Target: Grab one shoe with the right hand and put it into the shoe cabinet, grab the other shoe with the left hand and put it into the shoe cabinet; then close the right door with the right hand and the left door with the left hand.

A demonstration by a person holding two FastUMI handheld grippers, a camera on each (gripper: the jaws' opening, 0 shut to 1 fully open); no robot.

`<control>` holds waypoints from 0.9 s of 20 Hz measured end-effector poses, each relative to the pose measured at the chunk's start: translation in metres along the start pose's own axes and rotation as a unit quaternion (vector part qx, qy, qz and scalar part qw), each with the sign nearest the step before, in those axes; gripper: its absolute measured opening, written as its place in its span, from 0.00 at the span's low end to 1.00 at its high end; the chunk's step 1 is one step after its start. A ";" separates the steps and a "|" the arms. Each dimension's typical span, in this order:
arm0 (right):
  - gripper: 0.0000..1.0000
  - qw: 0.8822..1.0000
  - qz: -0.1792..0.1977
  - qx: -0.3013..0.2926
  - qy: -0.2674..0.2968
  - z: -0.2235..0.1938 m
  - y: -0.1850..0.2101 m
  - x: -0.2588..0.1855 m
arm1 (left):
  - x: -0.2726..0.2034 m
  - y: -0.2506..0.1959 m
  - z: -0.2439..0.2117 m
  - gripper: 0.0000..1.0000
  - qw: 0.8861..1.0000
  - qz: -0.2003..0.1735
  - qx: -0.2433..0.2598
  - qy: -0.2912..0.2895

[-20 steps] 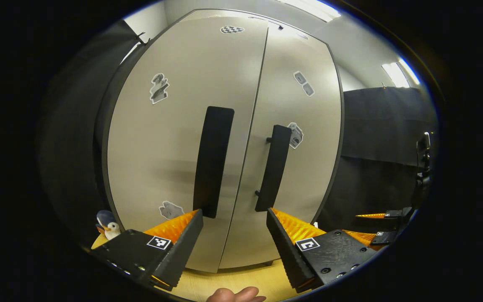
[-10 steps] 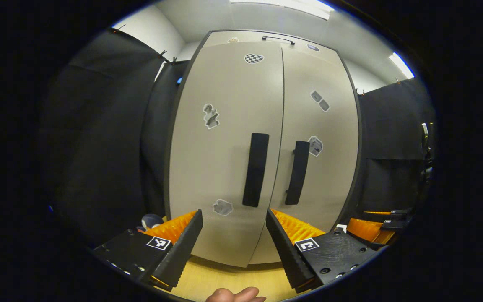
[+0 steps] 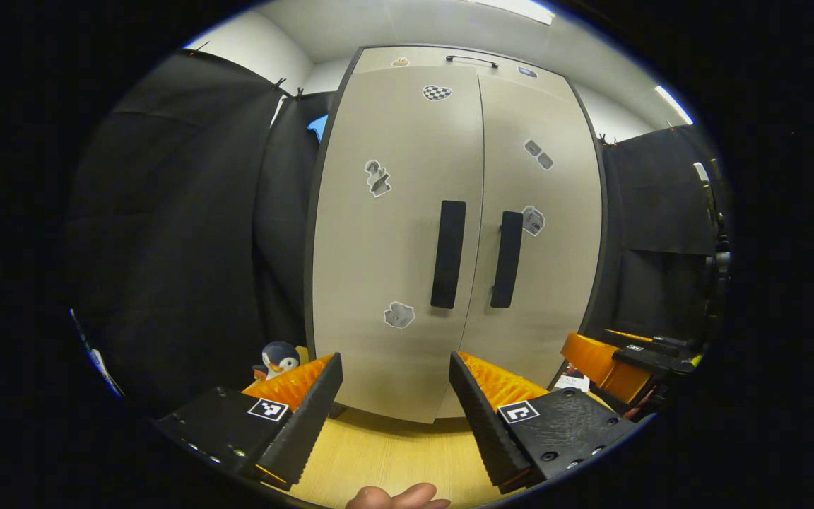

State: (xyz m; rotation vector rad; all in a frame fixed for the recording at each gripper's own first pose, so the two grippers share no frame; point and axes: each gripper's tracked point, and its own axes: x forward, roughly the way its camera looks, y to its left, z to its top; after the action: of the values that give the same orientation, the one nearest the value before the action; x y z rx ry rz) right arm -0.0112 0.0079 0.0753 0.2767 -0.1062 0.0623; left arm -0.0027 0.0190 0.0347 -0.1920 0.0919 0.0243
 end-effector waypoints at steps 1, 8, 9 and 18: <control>0.92 1.000 0.001 0.000 -0.004 0.001 0.006 -0.003 | -0.001 0.007 0.000 0.92 1.000 0.005 -0.003 -0.003; 0.93 0.999 -0.009 -0.050 -0.017 -0.002 0.028 -0.026 | -0.004 0.026 -0.007 0.92 1.000 -0.006 -0.014 0.000; 0.93 0.998 -0.005 -0.055 -0.020 -0.001 0.030 -0.026 | -0.006 0.026 -0.003 0.92 1.000 -0.003 -0.010 -0.007; 0.93 0.998 0.031 -0.046 -0.013 0.009 0.034 0.002 | -0.004 0.013 0.020 0.92 0.998 0.014 0.007 -0.056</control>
State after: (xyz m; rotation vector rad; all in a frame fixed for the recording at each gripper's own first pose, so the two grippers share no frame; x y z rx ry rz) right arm -0.0127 0.0386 0.0931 0.1827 -0.1431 0.1158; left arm -0.0053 0.0355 0.0523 -0.1750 -0.0172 0.0623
